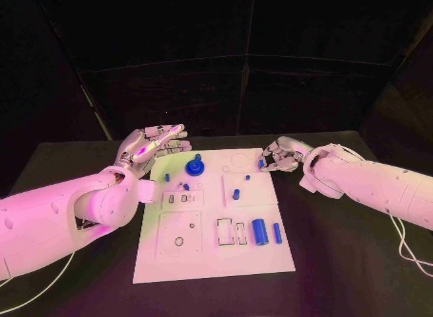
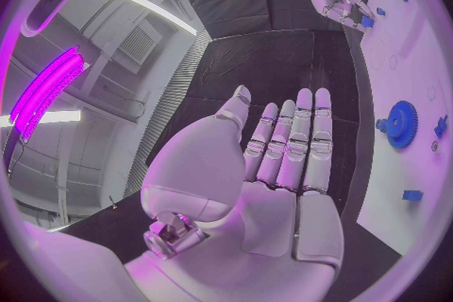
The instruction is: Assemble the parts on the task board
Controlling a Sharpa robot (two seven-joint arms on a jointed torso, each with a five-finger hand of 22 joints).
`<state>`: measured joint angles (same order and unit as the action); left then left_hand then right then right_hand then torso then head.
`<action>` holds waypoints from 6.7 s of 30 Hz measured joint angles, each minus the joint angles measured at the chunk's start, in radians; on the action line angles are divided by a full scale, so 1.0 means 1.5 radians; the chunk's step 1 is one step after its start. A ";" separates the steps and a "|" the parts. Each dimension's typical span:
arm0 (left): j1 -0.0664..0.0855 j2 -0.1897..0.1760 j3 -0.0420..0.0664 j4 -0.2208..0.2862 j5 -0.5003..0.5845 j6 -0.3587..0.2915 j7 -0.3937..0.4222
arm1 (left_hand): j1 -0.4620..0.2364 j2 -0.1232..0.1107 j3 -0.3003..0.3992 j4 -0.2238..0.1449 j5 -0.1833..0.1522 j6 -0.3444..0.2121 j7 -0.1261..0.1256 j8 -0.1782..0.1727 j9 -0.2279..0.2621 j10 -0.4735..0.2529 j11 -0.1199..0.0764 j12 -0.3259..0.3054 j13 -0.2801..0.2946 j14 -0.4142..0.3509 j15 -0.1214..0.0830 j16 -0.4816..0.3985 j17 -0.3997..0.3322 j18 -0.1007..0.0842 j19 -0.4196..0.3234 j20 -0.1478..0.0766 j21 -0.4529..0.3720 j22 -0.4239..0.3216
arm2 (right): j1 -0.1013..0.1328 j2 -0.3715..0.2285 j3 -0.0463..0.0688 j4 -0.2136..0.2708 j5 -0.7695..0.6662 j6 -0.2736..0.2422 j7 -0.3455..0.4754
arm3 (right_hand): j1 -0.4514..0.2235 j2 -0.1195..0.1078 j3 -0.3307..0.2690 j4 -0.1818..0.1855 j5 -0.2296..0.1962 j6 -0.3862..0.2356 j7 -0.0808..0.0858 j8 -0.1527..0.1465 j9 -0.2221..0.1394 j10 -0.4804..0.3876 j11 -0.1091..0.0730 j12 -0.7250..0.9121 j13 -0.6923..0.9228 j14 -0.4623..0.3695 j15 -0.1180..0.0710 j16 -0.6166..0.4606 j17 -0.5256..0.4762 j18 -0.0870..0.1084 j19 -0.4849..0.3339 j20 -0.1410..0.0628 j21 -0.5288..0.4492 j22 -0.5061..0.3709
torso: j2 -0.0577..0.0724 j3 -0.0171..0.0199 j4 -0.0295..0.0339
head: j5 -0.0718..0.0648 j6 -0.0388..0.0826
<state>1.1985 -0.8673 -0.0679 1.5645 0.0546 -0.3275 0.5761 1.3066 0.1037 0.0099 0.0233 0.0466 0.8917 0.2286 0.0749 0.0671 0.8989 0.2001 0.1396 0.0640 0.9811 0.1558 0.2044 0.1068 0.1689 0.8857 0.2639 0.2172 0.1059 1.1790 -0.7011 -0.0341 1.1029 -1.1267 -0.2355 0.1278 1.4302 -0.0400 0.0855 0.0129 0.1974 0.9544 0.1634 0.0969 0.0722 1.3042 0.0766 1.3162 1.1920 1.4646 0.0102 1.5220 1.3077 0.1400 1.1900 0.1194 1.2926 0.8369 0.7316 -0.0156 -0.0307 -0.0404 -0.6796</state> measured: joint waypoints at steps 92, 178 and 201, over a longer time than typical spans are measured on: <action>0.007 0.022 0.000 -0.035 0.015 -0.022 0.000 | 0.000 0.000 0.002 -0.002 0.000 0.000 0.000 0.000 0.000 0.000 0.000 0.000 0.000 0.000 0.000 0.000 -0.001 0.000 -0.001 0.000 0.000 0.000 | -0.039 0.193 -0.004 0.172 -0.198 -0.048 -0.248 | -0.033 0.039 0.091 -0.024 -0.031 0.061 -0.020 0.035 -0.001 0.024 -0.024 0.013 0.018 -0.001 -0.022 0.000 0.000 0.000 0.012 -0.021 0.008 0.008 | -0.017 -0.0088 0.0055 | 0.118 -0.040; 0.007 0.010 0.000 -0.057 -0.017 -0.012 -0.040 | -0.031 -0.010 0.007 -0.003 0.003 0.070 -0.026 0.008 0.002 0.115 -0.048 0.023 0.009 0.239 -0.067 0.091 0.070 0.000 0.182 -0.066 0.086 0.038 | -0.049 0.103 -0.005 0.260 -0.194 -0.132 -0.216 | -0.110 -0.038 0.032 -0.013 0.037 -0.076 0.017 -0.008 -0.004 -0.079 0.014 -0.066 -0.100 0.001 -0.001 -0.030 0.000 0.000 -0.048 0.002 -0.049 -0.104 | -0.019 -0.0084 0.0043 | 0.109 -0.041; 0.022 0.003 0.000 -0.071 -0.470 0.118 -0.416 | -0.123 -0.026 -0.097 0.093 0.003 0.138 -0.091 0.088 0.081 0.278 -0.128 0.607 0.576 0.325 -0.138 0.876 0.801 -0.030 0.327 -0.139 0.675 0.610 | 0.047 -0.067 0.028 0.292 0.071 -0.066 -0.099 | -0.047 0.015 0.049 -0.022 0.041 -0.049 0.004 0.041 0.002 -0.180 0.004 -0.196 -0.284 -0.016 -0.005 -0.173 -0.189 0.021 -0.118 -0.009 -0.154 -0.254 | -0.039 -0.0020 0.0042 | 0.107 -0.045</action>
<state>1.2322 -0.8625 -0.0676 1.4574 -0.6504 -0.1502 -0.0481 1.1218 0.0654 -0.1350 0.1626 0.0508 1.0988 0.0925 0.2070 0.1890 1.3159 0.0088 1.0503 0.9285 1.4681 -0.0509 1.5190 1.3081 0.1234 1.3756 0.0550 1.2289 1.0205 1.2489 -0.8020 0.0071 1.5409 -1.0200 -0.3342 -0.0202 1.3597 -0.0167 0.1583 -0.0198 0.2587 0.8803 0.1696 0.1588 0.0746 1.0343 0.0818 1.0222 0.7661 1.4402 0.0031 1.2625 1.0236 0.1712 1.0132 0.1066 1.0620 0.4558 0.6730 -0.0187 -0.0244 0.1205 -0.7472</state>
